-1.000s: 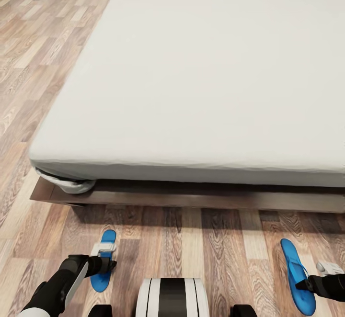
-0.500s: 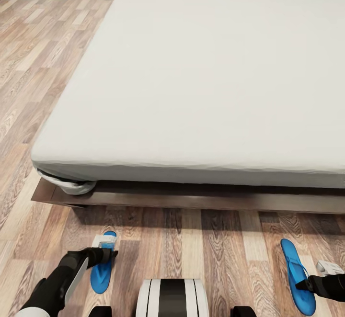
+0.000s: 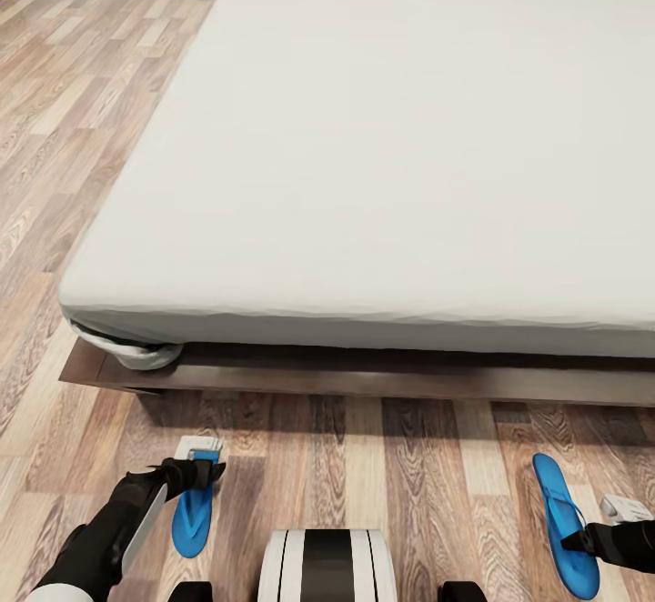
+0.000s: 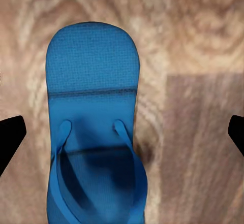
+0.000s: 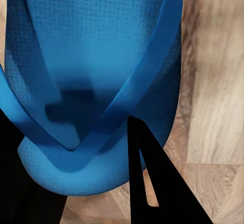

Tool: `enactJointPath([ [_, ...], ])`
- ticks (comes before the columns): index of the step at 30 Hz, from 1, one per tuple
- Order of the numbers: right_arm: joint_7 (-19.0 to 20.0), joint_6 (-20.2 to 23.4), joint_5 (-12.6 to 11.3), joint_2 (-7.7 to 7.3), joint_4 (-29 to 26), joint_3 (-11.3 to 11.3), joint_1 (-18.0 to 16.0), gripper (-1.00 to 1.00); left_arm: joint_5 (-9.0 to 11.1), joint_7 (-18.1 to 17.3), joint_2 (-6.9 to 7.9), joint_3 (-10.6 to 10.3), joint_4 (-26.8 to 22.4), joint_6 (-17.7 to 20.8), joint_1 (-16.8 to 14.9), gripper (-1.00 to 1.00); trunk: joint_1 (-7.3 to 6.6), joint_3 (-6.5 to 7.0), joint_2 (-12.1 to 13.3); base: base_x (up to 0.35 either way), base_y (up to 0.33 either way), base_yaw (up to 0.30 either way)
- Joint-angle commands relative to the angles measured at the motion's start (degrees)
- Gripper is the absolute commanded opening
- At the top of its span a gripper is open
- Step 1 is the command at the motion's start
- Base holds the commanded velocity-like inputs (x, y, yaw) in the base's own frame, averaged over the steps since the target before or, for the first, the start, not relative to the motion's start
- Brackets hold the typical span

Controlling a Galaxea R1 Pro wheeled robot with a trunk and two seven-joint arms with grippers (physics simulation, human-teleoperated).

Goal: In the bedroom, move the book from the bed onto either nightstand, and place the two sandals side by side next to the bed.

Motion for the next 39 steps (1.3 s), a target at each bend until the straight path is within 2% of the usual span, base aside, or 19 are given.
enactJointPath([
  [1, -0.1, 0.5, -0.3, 0.0, 0.0, -0.1, 0.0, -1.0, 0.3, 0.0, 0.06, -0.1, -0.1, 0.3, 0.0, 1.0, -0.01, -0.03, 0.0, 0.0, 0.06, 0.0],
  [15, 0.0, 0.4, -0.3, 0.0, 0.0, -0.1, 0.0, -1.0, 0.4, 0.0, 0.08, -0.1, 0.2, -0.8, 0.0, 1.0, -0.01, -0.03, 0.0, 0.0, 0.241, 0.0],
  [32, -0.1, 0.4, -0.3, 0.0, 0.0, 0.0, 0.0, -1.0, 0.5, 0.1, -0.1, -0.2, 0.2, -0.5, 0.0, 1.0, -0.01, -0.03, 0.0, -0.102, 0.016, 0.0],
  [39, -0.1, 0.3, -0.3, 0.0, -0.1, -0.1, 0.0, -1.0, 0.5, 0.1, -0.1, -0.2, 0.2, -0.6, 0.0, 1.0, -0.01, -0.03, 0.0, -0.004, 0.215, 0.0],
])
